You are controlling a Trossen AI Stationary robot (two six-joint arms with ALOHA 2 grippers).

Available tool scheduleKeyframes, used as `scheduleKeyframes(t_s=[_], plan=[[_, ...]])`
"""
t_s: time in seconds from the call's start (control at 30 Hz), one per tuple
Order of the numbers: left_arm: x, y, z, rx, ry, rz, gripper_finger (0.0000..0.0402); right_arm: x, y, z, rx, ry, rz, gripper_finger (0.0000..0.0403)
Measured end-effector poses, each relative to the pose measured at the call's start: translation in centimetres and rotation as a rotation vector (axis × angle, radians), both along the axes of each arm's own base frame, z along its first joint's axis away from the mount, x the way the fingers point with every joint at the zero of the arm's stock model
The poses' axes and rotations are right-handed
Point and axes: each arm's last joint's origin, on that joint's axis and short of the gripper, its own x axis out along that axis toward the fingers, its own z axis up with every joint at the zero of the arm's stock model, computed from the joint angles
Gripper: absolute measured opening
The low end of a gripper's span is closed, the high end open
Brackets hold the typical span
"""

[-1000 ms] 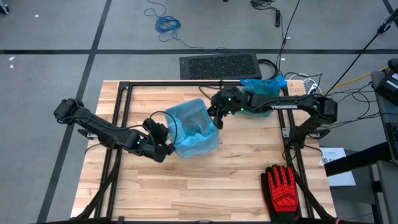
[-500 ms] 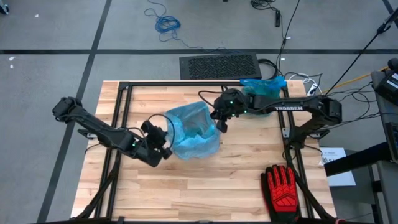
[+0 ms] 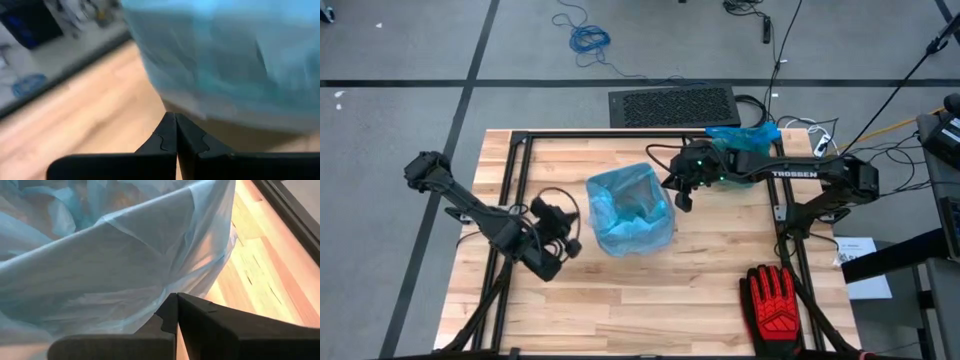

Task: Place trash/remove bag and relplace
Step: Insert the blue trash bag into the black trash bin

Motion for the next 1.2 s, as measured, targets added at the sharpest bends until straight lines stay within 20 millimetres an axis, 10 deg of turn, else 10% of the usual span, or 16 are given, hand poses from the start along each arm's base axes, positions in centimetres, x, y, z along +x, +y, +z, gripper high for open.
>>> scheduleKeyframes(t_s=[0.3, 0.67, 1.2], plan=[[-2.1, 2.2, 1.6, 0.230, -0.169, 0.106, 0.0000, 0.2, 0.0, 0.4, -0.022, -0.042, 0.031, 0.0000], [-3.3, 3.8, -1.4, 0.165, -0.282, 0.162, 0.0000, 0.6, -1.5, 1.8, -0.046, -0.226, 0.135, 0.0000], [-0.1, 5.6, -0.6, 0.088, -0.286, 0.054, 0.0000, 0.3, -2.7, 2.0, -0.112, -0.265, 0.192, 0.0000]])
